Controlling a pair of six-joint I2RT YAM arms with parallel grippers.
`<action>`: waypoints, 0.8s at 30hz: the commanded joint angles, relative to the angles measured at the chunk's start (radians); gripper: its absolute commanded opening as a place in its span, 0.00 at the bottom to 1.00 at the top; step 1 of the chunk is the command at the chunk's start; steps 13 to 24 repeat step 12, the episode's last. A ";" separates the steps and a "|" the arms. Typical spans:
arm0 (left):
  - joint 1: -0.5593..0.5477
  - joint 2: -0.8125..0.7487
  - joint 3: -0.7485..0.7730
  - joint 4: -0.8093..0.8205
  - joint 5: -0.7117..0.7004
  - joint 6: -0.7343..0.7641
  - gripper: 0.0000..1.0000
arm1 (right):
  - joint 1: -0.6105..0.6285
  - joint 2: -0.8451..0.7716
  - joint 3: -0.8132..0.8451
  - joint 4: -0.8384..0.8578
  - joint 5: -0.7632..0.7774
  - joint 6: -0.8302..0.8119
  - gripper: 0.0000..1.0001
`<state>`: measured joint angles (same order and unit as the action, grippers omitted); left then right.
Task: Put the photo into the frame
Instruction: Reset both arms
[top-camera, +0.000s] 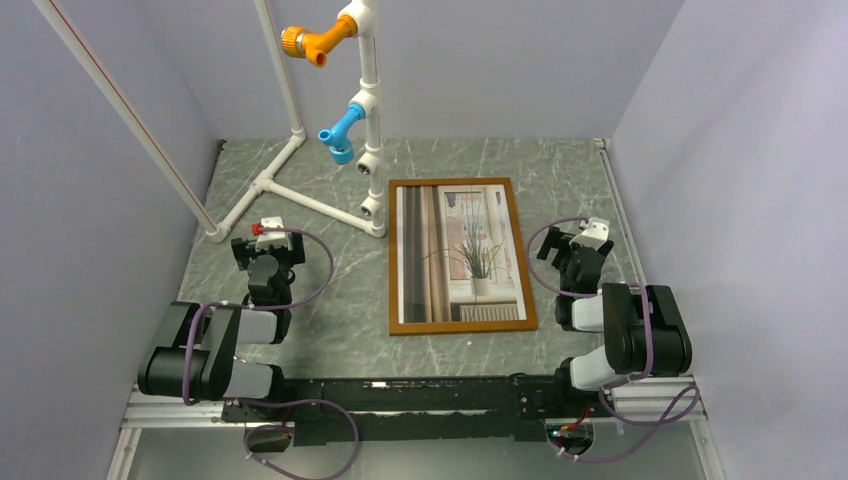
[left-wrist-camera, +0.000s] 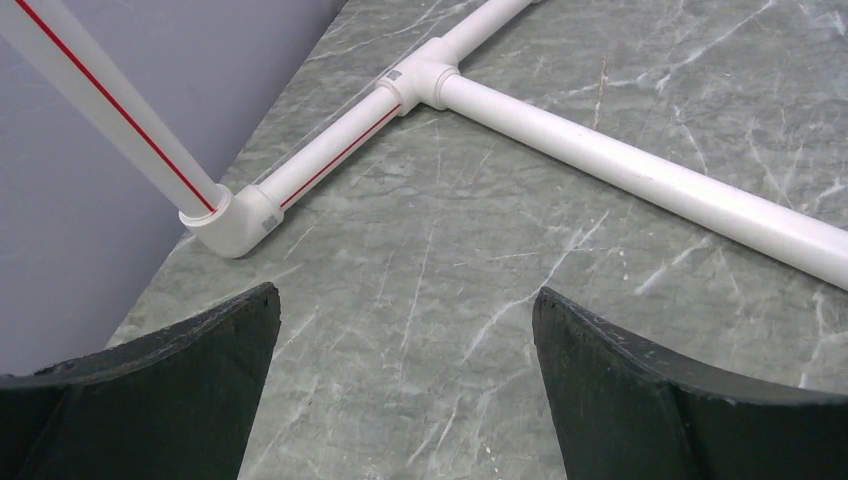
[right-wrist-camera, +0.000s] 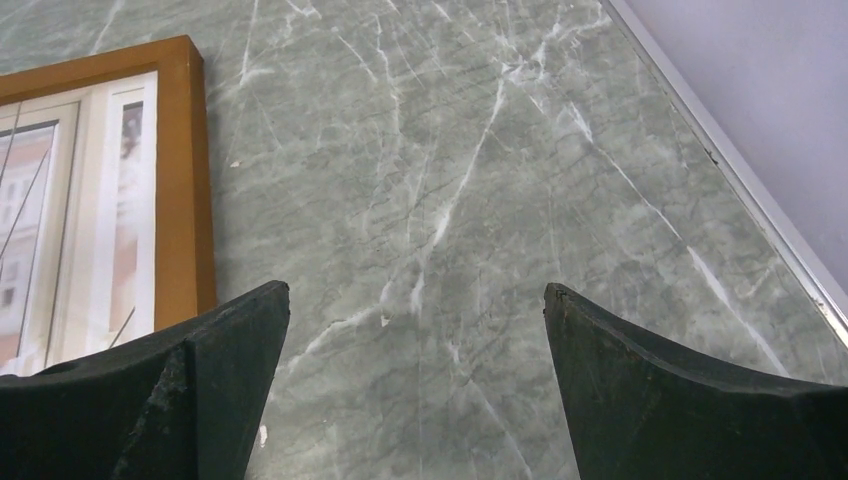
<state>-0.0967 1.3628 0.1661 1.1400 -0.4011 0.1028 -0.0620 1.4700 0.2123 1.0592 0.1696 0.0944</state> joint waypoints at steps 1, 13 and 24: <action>0.003 0.000 0.014 0.048 -0.007 -0.018 0.99 | 0.005 0.001 0.031 0.058 -0.064 -0.032 1.00; 0.003 0.004 0.015 0.048 -0.007 -0.015 0.99 | 0.005 0.006 0.048 0.031 -0.142 -0.062 1.00; 0.003 0.004 0.015 0.048 -0.007 -0.015 0.99 | 0.005 0.006 0.048 0.031 -0.142 -0.062 1.00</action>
